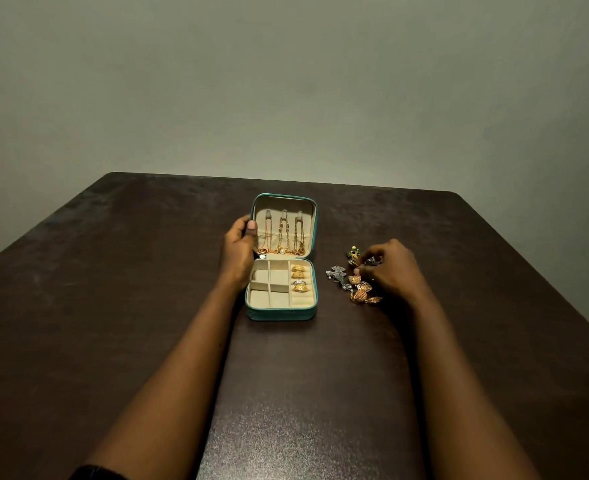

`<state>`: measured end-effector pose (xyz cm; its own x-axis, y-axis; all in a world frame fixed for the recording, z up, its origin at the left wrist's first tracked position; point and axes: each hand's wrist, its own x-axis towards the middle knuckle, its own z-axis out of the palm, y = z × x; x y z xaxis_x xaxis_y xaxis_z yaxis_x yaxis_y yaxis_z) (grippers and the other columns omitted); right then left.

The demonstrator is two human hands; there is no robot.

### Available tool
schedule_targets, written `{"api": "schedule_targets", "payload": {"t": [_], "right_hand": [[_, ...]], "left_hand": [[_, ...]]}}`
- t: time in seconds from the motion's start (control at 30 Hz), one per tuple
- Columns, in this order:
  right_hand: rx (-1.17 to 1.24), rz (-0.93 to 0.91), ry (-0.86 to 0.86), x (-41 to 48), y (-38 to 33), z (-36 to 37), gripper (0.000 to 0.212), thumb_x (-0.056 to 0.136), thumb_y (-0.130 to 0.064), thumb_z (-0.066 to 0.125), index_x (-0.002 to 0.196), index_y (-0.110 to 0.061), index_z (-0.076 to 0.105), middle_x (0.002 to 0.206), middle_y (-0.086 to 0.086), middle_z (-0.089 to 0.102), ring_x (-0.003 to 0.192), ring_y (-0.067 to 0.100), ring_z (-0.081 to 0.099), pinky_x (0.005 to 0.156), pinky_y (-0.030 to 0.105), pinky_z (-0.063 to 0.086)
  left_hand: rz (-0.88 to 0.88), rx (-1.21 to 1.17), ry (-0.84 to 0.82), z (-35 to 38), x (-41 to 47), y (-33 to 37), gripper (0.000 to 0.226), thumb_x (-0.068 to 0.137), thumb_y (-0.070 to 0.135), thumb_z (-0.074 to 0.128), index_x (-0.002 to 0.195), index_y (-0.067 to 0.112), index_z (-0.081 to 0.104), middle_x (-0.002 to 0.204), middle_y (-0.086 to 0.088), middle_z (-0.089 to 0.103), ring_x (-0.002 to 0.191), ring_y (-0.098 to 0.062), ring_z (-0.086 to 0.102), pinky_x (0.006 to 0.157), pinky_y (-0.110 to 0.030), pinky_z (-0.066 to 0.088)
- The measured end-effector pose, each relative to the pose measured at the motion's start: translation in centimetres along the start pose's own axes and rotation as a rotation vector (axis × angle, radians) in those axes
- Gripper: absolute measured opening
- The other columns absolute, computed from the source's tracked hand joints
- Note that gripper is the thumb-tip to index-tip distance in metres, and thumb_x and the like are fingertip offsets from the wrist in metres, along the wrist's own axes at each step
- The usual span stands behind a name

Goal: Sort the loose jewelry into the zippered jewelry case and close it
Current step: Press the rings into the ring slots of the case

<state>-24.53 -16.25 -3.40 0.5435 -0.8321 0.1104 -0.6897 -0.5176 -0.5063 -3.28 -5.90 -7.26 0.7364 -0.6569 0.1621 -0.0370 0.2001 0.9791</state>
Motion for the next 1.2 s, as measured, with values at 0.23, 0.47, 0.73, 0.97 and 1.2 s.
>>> {"api": "schedule_targets", "payload": {"t": [0.23, 0.47, 0.73, 0.97, 1.2], "right_hand": [[0.088, -0.052, -0.108, -0.4, -0.6, -1.5, 0.007, 0.08, -0.022, 0.072, 0.081, -0.015, 0.07, 0.079, -0.003, 0.057, 0.071, 0.007, 0.053, 0.058, 0.018, 0.037], [0.058, -0.105, -0.472, -0.6, -0.3, -1.9, 0.032, 0.062, -0.015, 0.084, 0.091, -0.022, 0.071, 0.086, -0.001, 0.065, 0.081, 0.01, 0.058, 0.076, 0.026, 0.047], [0.219, -0.106, -0.282, -0.6, 0.4, -2.5, 0.017, 0.069, -0.006, 0.078, 0.075, -0.02, 0.07, 0.081, -0.001, 0.071, 0.08, 0.016, 0.066, 0.075, 0.03, 0.052], [0.161, -0.063, -0.101, 0.0, 0.6, -1.4, 0.007, 0.077, -0.013, 0.074, 0.077, -0.016, 0.068, 0.078, -0.002, 0.065, 0.073, 0.008, 0.059, 0.057, 0.014, 0.04], [0.129, -0.111, 0.089, 0.4, -0.3, 0.8, 0.009, 0.081, -0.01, 0.069, 0.09, -0.008, 0.071, 0.089, 0.004, 0.065, 0.078, 0.008, 0.053, 0.053, 0.007, 0.035]], "left_hand": [[-0.001, -0.019, 0.016, 0.2, -0.1, 0.2, 0.028, 0.101, 0.012, 0.033, 0.119, 0.003, 0.052, 0.093, 0.0, 0.062, 0.088, -0.017, 0.06, 0.087, -0.039, 0.05], [-0.004, -0.042, 0.005, 0.2, -0.1, 0.3, 0.029, 0.101, 0.012, 0.032, 0.121, 0.001, 0.05, 0.093, 0.0, 0.062, 0.088, -0.015, 0.061, 0.083, -0.034, 0.051], [0.005, -0.052, 0.009, 0.4, -0.2, 0.4, 0.029, 0.101, 0.012, 0.032, 0.121, 0.001, 0.05, 0.091, 0.002, 0.061, 0.083, -0.01, 0.06, 0.076, -0.027, 0.052], [0.009, -0.035, 0.006, 0.3, -0.1, 0.3, 0.03, 0.101, 0.012, 0.032, 0.122, 0.0, 0.05, 0.092, 0.001, 0.061, 0.084, -0.011, 0.06, 0.076, -0.028, 0.052], [0.01, 0.012, 0.026, 0.2, 0.1, 0.1, 0.029, 0.101, 0.013, 0.033, 0.119, 0.0, 0.052, 0.09, 0.0, 0.062, 0.086, -0.018, 0.06, 0.086, -0.042, 0.05]]}}
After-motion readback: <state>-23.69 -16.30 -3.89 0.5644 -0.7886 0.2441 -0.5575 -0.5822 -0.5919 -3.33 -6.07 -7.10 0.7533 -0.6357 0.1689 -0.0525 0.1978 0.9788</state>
